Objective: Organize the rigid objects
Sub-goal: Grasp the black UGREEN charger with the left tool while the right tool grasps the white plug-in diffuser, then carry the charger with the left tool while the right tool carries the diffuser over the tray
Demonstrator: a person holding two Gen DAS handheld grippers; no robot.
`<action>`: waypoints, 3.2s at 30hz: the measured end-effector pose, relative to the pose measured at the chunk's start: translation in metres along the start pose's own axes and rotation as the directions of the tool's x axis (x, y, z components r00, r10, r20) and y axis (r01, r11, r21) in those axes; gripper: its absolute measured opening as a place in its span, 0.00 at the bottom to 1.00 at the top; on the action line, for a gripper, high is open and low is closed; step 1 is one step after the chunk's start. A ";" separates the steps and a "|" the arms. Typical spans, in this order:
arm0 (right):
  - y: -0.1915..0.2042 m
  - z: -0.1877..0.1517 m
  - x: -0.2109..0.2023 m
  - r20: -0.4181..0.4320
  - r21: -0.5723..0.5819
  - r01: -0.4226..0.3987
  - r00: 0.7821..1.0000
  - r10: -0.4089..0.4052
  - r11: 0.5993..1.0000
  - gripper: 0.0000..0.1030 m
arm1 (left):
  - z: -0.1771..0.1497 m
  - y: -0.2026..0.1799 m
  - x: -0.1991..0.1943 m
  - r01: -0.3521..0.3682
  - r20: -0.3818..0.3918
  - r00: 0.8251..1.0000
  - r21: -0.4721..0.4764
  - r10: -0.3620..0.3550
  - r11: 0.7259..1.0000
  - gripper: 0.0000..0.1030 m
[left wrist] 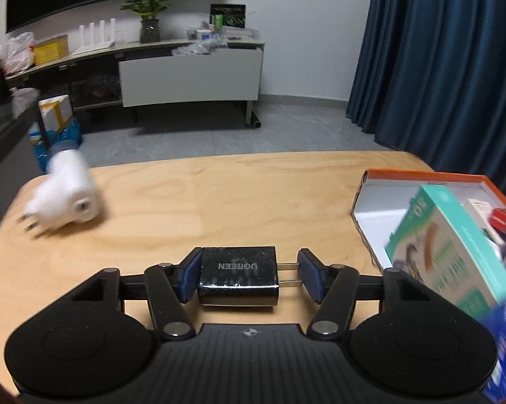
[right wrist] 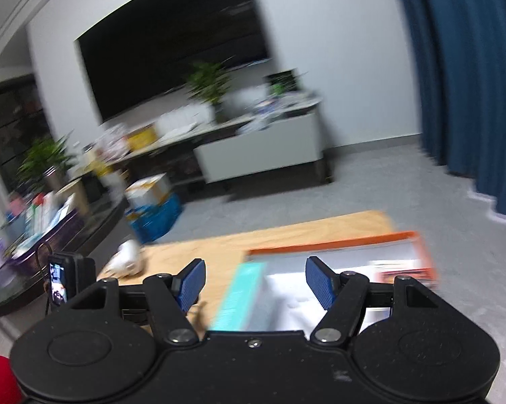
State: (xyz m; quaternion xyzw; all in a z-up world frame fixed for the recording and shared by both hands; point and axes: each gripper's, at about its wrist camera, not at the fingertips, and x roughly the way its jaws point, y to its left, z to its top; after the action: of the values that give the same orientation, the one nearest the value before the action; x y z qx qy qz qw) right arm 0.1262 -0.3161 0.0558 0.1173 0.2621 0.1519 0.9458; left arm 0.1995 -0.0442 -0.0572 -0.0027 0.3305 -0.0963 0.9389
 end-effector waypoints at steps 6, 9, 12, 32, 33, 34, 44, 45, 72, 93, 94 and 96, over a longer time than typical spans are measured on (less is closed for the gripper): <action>0.062 0.005 0.062 -0.142 -0.083 -0.146 0.981 0.133 0.986 0.85 | -0.013 0.043 -0.061 -0.040 0.022 0.999 -0.098 0.042 0.994 0.59; 0.104 0.008 0.100 -0.193 -0.084 -0.210 0.962 0.191 0.974 0.90 | -0.021 0.061 -0.083 -0.078 0.032 0.996 -0.101 0.082 0.992 0.59; 0.139 0.013 0.145 -0.236 -0.048 -0.236 0.947 0.218 0.971 0.94 | -0.028 0.080 -0.095 -0.096 0.034 0.994 -0.144 0.102 0.985 0.59; 0.243 0.013 0.354 -0.445 -0.199 -0.071 0.895 -0.026 0.977 0.50 | -0.030 0.108 -0.092 0.002 0.153 0.987 -0.266 0.040 0.964 0.59; 0.241 0.013 0.351 -0.449 -0.186 -0.073 0.893 -0.019 0.980 0.50 | -0.031 0.108 -0.093 0.005 0.158 0.987 -0.268 0.039 0.964 0.59; 0.238 0.013 0.346 -0.451 -0.179 -0.060 0.892 -0.027 0.982 0.49 | -0.032 0.107 -0.094 0.005 0.162 0.986 -0.266 0.039 0.964 0.59; 0.182 0.013 0.172 -0.270 -0.157 -0.062 0.963 0.017 0.986 0.47 | -0.034 0.093 -0.099 0.046 0.159 0.987 -0.251 -0.005 0.967 0.59; 0.175 0.010 0.150 -0.243 -0.165 -0.049 0.970 0.007 0.985 0.47 | -0.033 0.087 -0.102 0.046 0.159 0.987 -0.236 -0.009 0.971 0.59; 0.012 -0.016 -0.088 0.031 -0.062 0.356 0.935 -0.354 0.933 0.47 | 0.023 -0.109 -0.103 0.213 0.068 0.974 0.024 -0.215 0.977 0.59; -0.006 -0.023 -0.091 0.032 -0.037 0.336 0.942 -0.335 0.941 0.47 | 0.020 -0.126 -0.104 0.175 0.030 0.984 0.052 -0.177 0.983 0.59; -0.006 -0.023 -0.091 0.033 -0.036 0.334 0.942 -0.333 0.942 0.47 | 0.020 -0.125 -0.105 0.175 0.029 0.984 0.052 -0.176 0.983 0.59; -0.002 -0.023 -0.091 0.034 -0.039 0.334 0.942 -0.333 0.942 0.47 | 0.020 -0.125 -0.105 0.174 0.031 0.984 0.052 -0.176 0.983 0.59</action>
State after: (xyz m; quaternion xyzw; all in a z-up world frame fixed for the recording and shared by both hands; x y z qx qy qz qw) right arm 0.0405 -0.3459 0.0777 0.0525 0.2619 -0.0064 0.9636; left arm 0.1094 -0.1493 0.0326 -0.0106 0.3099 -0.1864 0.9322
